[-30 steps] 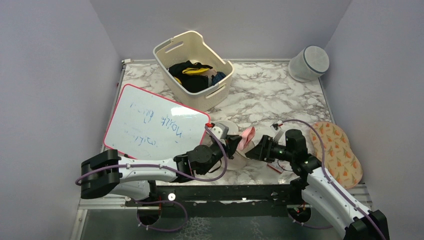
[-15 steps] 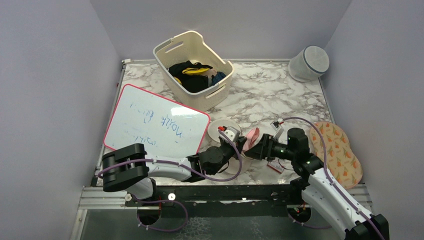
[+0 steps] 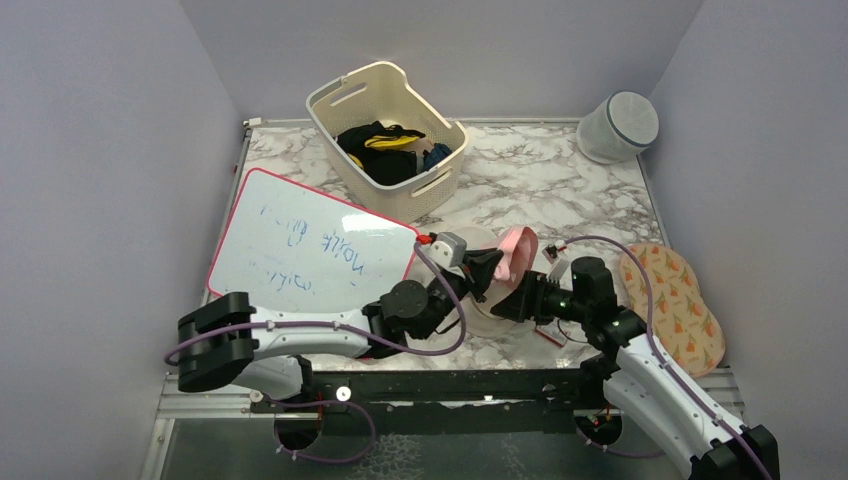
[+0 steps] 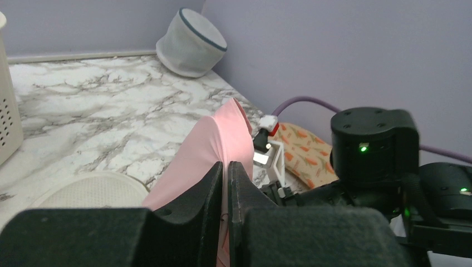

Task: Unzip the laundry bag and remove the bra
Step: Pick up the bra from the laundry bag, then place the bra in the bin.

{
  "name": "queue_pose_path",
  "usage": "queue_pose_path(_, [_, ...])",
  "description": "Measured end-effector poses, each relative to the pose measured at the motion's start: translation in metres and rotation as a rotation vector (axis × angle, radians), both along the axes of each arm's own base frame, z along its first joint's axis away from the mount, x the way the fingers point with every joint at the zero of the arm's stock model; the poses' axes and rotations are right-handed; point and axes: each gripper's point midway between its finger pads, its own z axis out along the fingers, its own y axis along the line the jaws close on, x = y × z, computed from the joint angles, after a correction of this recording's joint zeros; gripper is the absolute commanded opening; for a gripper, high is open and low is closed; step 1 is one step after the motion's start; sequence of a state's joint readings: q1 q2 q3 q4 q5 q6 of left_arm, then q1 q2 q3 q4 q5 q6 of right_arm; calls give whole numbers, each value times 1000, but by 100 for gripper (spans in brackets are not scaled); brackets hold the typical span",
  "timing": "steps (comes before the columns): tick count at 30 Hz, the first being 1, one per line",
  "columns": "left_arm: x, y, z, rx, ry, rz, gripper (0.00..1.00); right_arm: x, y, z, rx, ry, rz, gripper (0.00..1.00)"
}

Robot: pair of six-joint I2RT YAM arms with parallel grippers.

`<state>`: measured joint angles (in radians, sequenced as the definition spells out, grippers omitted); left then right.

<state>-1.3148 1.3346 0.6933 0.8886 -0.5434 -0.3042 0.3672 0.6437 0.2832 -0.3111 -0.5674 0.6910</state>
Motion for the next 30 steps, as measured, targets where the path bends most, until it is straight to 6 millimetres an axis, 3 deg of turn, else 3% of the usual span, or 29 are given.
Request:
queue_pose_path(11, [-28, 54, 45, -13, -8, -87, 0, 7, -10, -15, -67, 40, -67, 68])
queue_pose_path(18, [-25, 62, 72, 100, -17, -70, 0, 8, -9, -7, -56, 0, -62, 69])
queue_pose_path(22, [4, 64, 86, 184, -18, 20, 0, 8, -9, -2, -50, -26, -59, 69])
queue_pose_path(26, [64, 75, 88, 280, 1, 145, 0, 11, -8, 5, -45, -43, -58, 69])
queue_pose_path(30, [110, 87, 101, 335, -5, 241, 0, 11, -8, 12, -38, -58, -58, 70])
